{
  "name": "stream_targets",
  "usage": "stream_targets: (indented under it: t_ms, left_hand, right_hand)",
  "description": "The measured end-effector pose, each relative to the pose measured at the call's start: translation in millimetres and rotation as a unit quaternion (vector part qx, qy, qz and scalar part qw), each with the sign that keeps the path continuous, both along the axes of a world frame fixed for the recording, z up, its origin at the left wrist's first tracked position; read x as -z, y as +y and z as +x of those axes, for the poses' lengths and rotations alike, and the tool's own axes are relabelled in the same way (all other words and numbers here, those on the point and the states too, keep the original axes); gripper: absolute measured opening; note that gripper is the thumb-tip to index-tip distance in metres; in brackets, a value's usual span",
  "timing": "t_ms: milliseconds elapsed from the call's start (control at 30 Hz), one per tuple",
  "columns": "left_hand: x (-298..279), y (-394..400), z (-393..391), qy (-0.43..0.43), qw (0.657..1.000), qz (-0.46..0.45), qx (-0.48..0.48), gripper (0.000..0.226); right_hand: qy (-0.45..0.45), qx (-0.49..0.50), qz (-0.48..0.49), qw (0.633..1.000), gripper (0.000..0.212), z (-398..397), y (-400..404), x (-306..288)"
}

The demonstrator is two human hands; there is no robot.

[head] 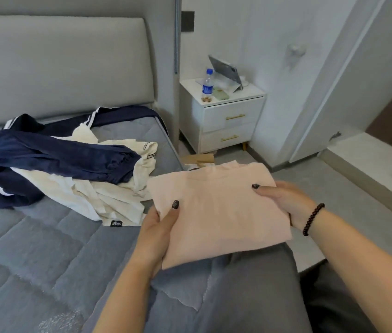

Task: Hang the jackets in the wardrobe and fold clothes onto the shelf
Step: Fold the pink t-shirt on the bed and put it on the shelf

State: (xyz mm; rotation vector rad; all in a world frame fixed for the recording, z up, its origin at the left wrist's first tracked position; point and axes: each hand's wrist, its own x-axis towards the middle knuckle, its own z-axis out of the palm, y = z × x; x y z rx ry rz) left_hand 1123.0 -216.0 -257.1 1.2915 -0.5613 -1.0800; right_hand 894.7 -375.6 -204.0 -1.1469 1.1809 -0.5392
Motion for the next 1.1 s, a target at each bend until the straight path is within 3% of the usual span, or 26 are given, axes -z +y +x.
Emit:
stream_targets:
  t_ms: [267,433,600,667,867,1100]
  left_hand:
    - [-105.4,-101.6,-64.5,-0.059,0.989,-0.061,0.118,0.020]
    - [-167.7,-181.0,-107.8,-0.130,0.974,-0.108,0.153,0.013]
    - [-201.9,-287.0,-166.4,-0.260,0.943,-0.124,0.166,0.022]
    - [-205.8,-333.3,-189.1,-0.292,0.930,-0.123,0.189,0.029]
    - [-213.5,-459.9,-250.4,-0.295,0.918,-0.093,0.247,0.019]
    - [-302.0,-532.8,-309.8,-0.332,0.871,-0.110,0.344,0.018]
  right_hand:
    - [-0.064,0.110,-0.095,0.987,0.019,-101.4,-42.0,-74.9]
    - [-0.129,0.134,-0.132,0.974,0.025,-158.8,-95.8,-89.9]
    - [-0.240,0.176,-0.028,0.954,0.043,-195.8,-166.2,-41.5]
    - [-0.286,0.199,0.026,0.937,0.037,-205.3,-201.9,-21.4]
    - [-0.396,0.241,0.131,0.876,0.022,-220.4,-298.5,21.0]
    - [-0.428,0.207,0.203,0.856,0.051,-250.0,-334.9,-39.1]
